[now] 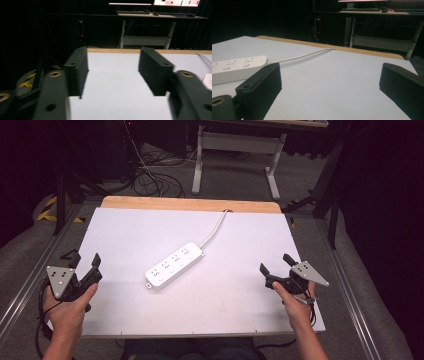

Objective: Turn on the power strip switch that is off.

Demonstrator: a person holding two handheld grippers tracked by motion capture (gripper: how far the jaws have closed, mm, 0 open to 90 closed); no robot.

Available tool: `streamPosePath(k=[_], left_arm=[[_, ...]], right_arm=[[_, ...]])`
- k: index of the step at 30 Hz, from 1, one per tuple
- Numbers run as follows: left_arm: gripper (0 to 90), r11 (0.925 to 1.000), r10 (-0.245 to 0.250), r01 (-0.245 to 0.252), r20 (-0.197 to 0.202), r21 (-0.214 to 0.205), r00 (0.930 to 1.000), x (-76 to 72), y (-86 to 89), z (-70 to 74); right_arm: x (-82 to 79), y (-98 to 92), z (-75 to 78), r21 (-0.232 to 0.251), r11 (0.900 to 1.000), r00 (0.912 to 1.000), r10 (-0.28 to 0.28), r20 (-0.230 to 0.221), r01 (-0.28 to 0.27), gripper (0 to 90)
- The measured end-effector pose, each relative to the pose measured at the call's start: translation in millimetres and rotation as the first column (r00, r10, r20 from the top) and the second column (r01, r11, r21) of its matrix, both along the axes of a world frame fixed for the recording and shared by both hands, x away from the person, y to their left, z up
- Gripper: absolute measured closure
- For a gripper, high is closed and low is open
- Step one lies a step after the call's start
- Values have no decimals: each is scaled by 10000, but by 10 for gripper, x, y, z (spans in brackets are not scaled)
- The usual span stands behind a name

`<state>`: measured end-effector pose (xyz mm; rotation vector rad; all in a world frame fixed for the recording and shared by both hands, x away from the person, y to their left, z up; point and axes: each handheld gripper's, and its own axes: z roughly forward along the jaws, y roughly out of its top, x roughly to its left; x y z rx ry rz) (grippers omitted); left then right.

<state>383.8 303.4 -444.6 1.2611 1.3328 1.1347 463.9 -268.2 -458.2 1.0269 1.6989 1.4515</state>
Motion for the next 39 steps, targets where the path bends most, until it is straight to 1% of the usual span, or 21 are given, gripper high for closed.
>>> streamPosePath(k=[5, 9, 10, 11, 12, 15, 17, 18, 20, 23, 25, 26, 27, 28, 29, 32, 33, 34, 37, 38, 39], left_arm=[[652, 9995, -308, 308, -12, -37, 9995, 22, -19, 17], [755, 9982, -602, 602, -72, 15, 9982, 42, -42, 23], [783, 9970, -777, 777, -75, 28, 9970, 52, -50, 27], [808, 9970, -777, 777, -75, 28, 9970, 52, -50, 27], [833, 9955, -949, 949, -53, -15, 9955, 56, -56, 33], [894, 9940, -1096, 1096, -77, 4, 9939, 60, -64, 40], [899, 9920, -1261, 1261, -104, 17, 9920, 68, -78, 49], [899, 9888, -1492, 1493, -154, 51, 9887, 78, -98, 59], [899, 9873, -1587, 1589, -144, 95, 9872, 87, -113, 68], [900, 9799, -1929, 1935, -169, 481, 9811, 118, -165, 99], [900, 9748, -2144, 2155, -242, 579, 9764, 158, -194, 124], [900, 9732, -2218, 2228, -233, 572, 9748, 184, -203, 135], [900, 9701, -2358, 2369, -264, 521, 9714, 237, -222, 148], [900, 9701, -2358, 2369, -264, 521, 9714, 237, -222, 148], [900, 9677, -2469, 2480, -284, 454, 9686, 282, -243, 154], [900, 9657, -2549, 2559, -273, 448, 9666, 312, -261, 173], [900, 9622, -2681, 2687, -178, 444, 9632, 327, -285, 197], [900, 9622, -2681, 2687, -178, 444, 9632, 327, -285, 197], [900, 9539, -2929, 2939, -254, 610, 9558, 329, -327, 218], [900, 9527, -2963, 2979, -337, 602, 9545, 327, -347, 222], [900, 9496, -3043, 3064, -400, 656, 9517, 328, -362, 225]], right_arm=[[-37, -25, 1, -103, 9999, 10000, 42, 67, -41, 51], [-63, -47, 3, -88, 10000, 10000, -19, 70, 20, 51], [-65, -51, 2, -107, 9999, 10000, -45, 62, 46, 52], [-65, -53, 0, -117, 9999, 10000, -61, 55, 62, 51], [-64, -54, -3, -136, 9999, 10000, -66, 47, 66, 52], [-71, -51, -5, -179, 9998, 10000, -65, 44, 66, 52], [-80, -49, -4, -150, 9999, 10000, -57, 26, 57, 52], [-82, -52, -4, -162, 9999, 10000, -55, 38, 55, 52], [-89, -59, -9, -157, 9998, 10000, -78, 26, 79, 52], [-95, -70, -15, -168, 9998, 9999, -97, -30, 96, 53], [-100, -82, -11, -137, 9998, 9999, -140, -3, 140, 53], [-101, -83, -10, -106, 9998, 9999, -141, -13, 141, 53], [-100, -84, -12, -105, 9998, 9999, -141, -20, 141, 53], [-98, -86, -15, -128, 9998, 9999, -139, -27, 139, 53], [-95, -88, -19, -149, 9998, 9999, -129, -20, 129, 54], [-91, -90, -26, -173, 9998, 9999, -114, -52, 113, 54], [-91, -91, -27, -177, 9998, 9999, -114, -58, 113, 55], [-92, -93, -28, -177, 9998, 9999, -119, -66, 118, 55], [-101, -98, -25, -146, 9998, 9999, -149, -68, 148, 55], [-104, -99, -24, -129, 9998, 9999, -140, -60, 140, 55], [-104, -99, -24, -129, 9998, 9999, -140, -60, 140, 55]])
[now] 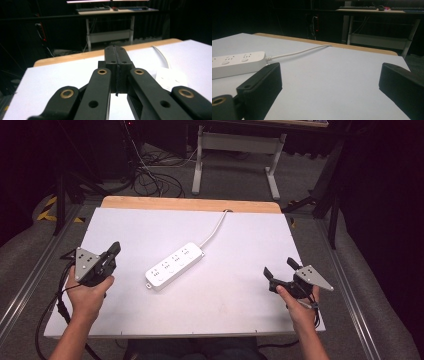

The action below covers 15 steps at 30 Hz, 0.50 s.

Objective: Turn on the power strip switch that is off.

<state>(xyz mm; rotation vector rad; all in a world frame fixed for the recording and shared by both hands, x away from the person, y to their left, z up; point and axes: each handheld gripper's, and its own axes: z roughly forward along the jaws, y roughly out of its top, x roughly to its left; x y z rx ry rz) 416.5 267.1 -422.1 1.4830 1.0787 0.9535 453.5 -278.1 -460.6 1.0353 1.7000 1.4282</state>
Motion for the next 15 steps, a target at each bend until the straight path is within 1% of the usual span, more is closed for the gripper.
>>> streamPosePath(k=[4, 7, 8, 10, 11, 13, 14, 15], left_arm=[[900, 9997, -211, 212, -91, 144, 9997, 2, -48, 17], [900, 9994, -308, 310, -198, 124, 9993, 28, -78, 21], [900, 9988, -436, 442, -307, 206, 9986, 47, -110, 21], [900, 9983, -507, 517, -352, 272, 9981, 54, -128, 20], [900, 9977, -587, 600, -403, 301, 9975, 59, -150, 19], [900, 9945, -826, 859, -554, 600, 9950, 67, -193, 21], [900, 9945, -826, 859, -554, 600, 9950, 67, -193, 21], [900, 9925, -997, 1042, -703, 640, 9925, 73, -212, 21]], right_arm=[[-9, -11, -3, 4, 10000, 10000, 0, -92, 0, 56], [-8, -12, -2, 29, 10000, 10000, -6, -93, 6, 56], [-8, -11, -2, 25, 10000, 10000, -5, -91, 5, 56], [-7, -11, -3, 10, 10000, 10000, 0, -98, 0, 57], [-8, -12, -3, 15, 10000, 10000, -1, -98, 1, 57], [-9, -16, -2, 40, 10000, 10000, -19, -91, 19, 57], [-11, -19, -2, 43, 10000, 10000, -23, -93, 23, 57], [-12, -23, -2, 37, 10000, 10000, -32, -91, 32, 57]])
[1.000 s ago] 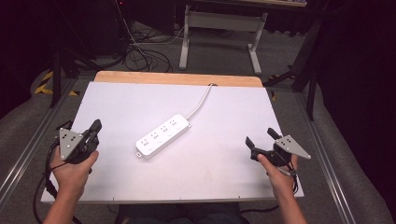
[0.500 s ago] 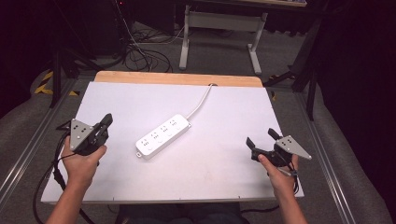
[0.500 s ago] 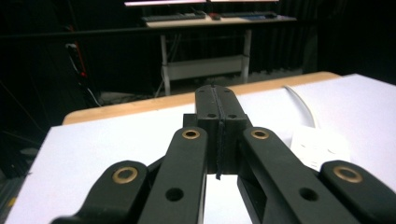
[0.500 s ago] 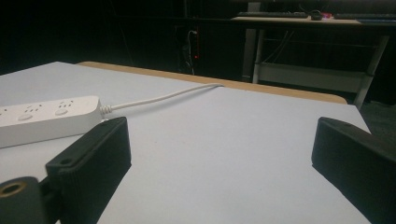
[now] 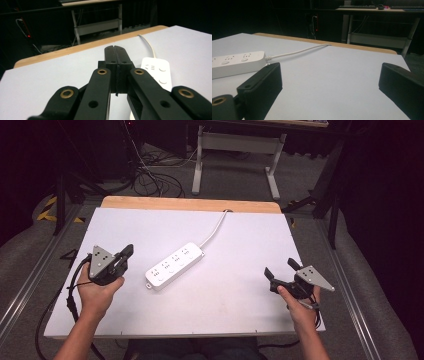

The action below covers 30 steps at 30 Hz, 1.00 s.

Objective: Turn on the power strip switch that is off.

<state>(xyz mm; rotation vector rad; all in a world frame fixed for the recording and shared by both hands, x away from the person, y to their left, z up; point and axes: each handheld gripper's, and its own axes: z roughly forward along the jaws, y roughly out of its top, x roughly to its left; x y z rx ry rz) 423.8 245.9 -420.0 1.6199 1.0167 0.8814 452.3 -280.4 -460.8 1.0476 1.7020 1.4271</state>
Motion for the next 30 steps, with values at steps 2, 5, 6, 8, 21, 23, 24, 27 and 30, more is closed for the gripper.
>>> streamPosePath(k=[2, 5, 6, 8, 21, 23, 24, 27, 30], left_arm=[[900, 10000, -13, 13, -38, -39, 10000, 5, -12, -3], [900, 9998, -195, 197, -272, 68, 9994, 34, -47, 3], [900, 9990, -393, 404, -514, 206, 9979, 59, -89, 5], [900, 9983, -507, 524, -657, 246, 9965, 72, -113, 4], [900, 9748, -1611, 1871, -1969, 1216, 9671, 303, -527, -82], [900, 9712, -1698, 2008, -2180, 1286, 9611, 344, -585, -100], [900, 9692, -1746, 2088, -2336, 1306, 9565, 361, -613, -112], [900, 9621, -1787, 2279, -2845, 1500, 9419, 412, -687, -152], [900, 9545, -1893, 2523, -3308, 1592, 9245, 461, -728, -180]], right_arm=[[-5, -7, 1, -6, 10000, 10000, -21, 16, 21, 57], [-11, -14, 4, -13, 10000, 10000, -42, 44, 43, 58], [-18, -18, 6, 27, 10000, 10000, -73, 9, 73, 58], [-18, -20, 6, 28, 10000, 10000, -80, 25, 80, 58], [-28, -45, 3, 38, 9999, 9999, -145, 41, 145, 58], [-30, -41, 2, 65, 9999, 9999, -139, 2, 139, 59], [-30, -41, 2, 65, 9999, 9999, -139, 2, 139, 59], [-28, -43, -1, 33, 9999, 9999, -126, 3, 126, 59], [-28, -44, -1, 17, 9999, 9999, -126, 5, 126, 59]])
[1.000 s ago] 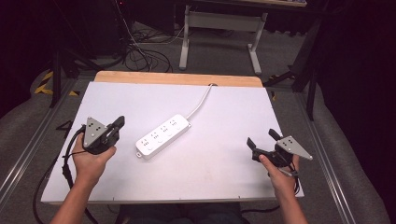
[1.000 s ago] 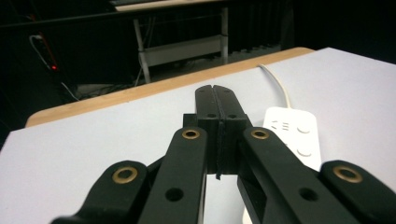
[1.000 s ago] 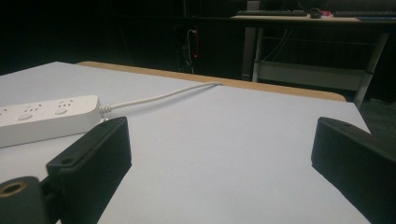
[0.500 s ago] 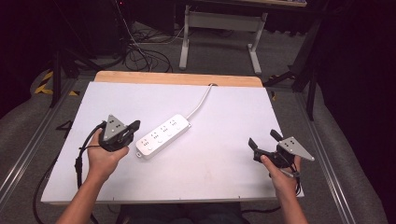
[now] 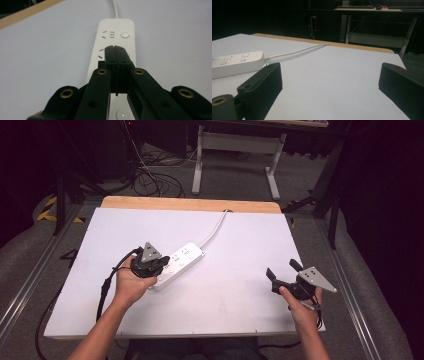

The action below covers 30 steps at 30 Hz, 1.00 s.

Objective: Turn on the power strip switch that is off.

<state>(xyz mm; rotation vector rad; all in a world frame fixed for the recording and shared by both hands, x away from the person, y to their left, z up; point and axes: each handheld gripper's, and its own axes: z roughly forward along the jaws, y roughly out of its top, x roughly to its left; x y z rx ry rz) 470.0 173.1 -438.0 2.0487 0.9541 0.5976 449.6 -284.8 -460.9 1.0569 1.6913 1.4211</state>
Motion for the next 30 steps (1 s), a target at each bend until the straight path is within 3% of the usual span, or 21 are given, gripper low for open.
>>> streamPosePath(k=[11, 18, 30], left_arm=[[900, 9966, -274, 355, -1072, 745, 9939, 86, -171, -134], [900, 9940, -227, 374, -1405, 1024, 9898, 106, -176, -177], [900, 9959, -131, 265, -1523, 867, 9882, 108, -167, -190]], right_arm=[[2, 10, -5, -30, 10000, 10000, 43, -27, -43, 60], [2, 8, -2, -33, 10000, 10000, 31, -1, -31, 60], [-6, 8, -1, -30, 10000, 10000, 12, -16, -12, 61]])
